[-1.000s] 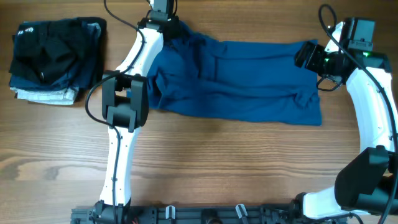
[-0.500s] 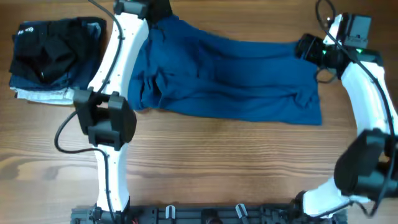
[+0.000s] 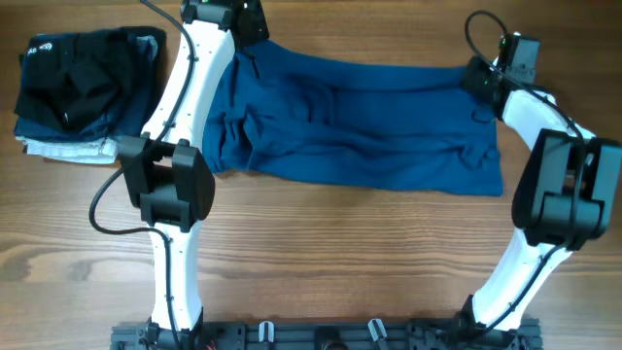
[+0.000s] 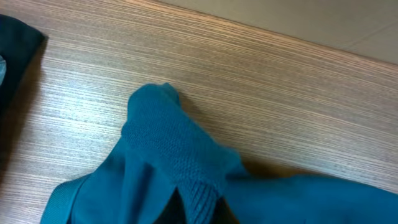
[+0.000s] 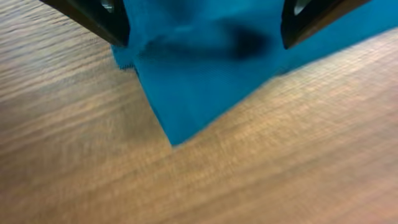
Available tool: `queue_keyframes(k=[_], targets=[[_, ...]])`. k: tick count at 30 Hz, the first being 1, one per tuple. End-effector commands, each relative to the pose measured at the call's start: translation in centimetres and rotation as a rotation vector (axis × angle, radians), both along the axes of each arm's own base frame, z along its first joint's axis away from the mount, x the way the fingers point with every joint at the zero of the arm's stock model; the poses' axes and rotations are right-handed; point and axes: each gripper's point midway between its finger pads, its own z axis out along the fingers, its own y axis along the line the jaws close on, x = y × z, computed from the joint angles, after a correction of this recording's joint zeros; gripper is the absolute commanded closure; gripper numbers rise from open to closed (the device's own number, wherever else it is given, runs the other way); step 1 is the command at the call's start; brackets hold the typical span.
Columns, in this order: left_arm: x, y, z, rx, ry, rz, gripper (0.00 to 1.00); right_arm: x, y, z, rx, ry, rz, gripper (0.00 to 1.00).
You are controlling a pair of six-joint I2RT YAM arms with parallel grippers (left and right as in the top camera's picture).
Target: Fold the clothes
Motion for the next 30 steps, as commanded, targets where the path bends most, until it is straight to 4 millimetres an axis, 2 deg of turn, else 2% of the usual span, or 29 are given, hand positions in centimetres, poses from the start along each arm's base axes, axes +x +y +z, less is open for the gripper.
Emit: queue_keyframes(k=[1,4,8,11,14,15,20,22,24,27,28,29,30], targets=[[0.0,0.6,-0.2,0.003,0.003,0.027,0.96,-0.2,-0.5,-1.8,-0.029,0.038,-0.029,0.24],[0.0,0.6,-0.2,0.003,0.004,0.027,0.96,-0.2,-1.1,-1.9,-0.056,0.039,-0.05,0.29],[-0.1,0.6,-0.3,0.004,0.009,0.027,0.96,-0.1,-1.2,-3.4,-0.064,0.051,-0.043,0.36],[-0.1,0.6,-0.3,0.005,0.011,0.027,0.96,-0.3,-1.2,-4.2,-0.062,0.065,-0.042,0.54],[-0.1,0.6,-0.3,0.005,0.011,0.027,0.96,-0.3,-1.2,-4.0,-0.071,0.066,-0.031,0.79],[-0.1,0.6,-0.3,0.005,0.011,0.027,0.96,-0.4,-1.2,-3.9,-0.072,0.071,-0.03,0.82],[-0.1,1.3,-0.2,0.037,0.006,0.048,0.96,-0.1,-1.5,0.1,-0.11,0.022,-0.025,0.83],[-0.5,1.7,0.0,0.045,0.016,0.054,0.96,0.0,-1.7,3.3,-0.12,-0.028,-0.029,0.82],[-1.4,2.5,1.0,0.049,0.031,0.063,0.96,-0.5,-1.8,8.0,-0.143,-0.086,-0.02,0.75],[-3.0,3.2,2.1,0.057,0.065,0.07,0.96,-2.0,-1.7,11.0,-0.176,-0.079,0.004,0.73],[-3.7,3.4,2.2,0.063,0.088,0.068,0.96,-2.9,-1.5,11.2,-0.178,-0.052,0.014,0.76],[-4.8,3.6,2.1,0.074,0.127,0.065,0.96,-3.8,-1.2,10.8,-0.164,-0.009,0.02,0.88],[-5.4,3.7,1.9,0.08,0.151,0.065,0.96,-4.1,-0.9,10.4,-0.15,0.007,0.032,0.9]])
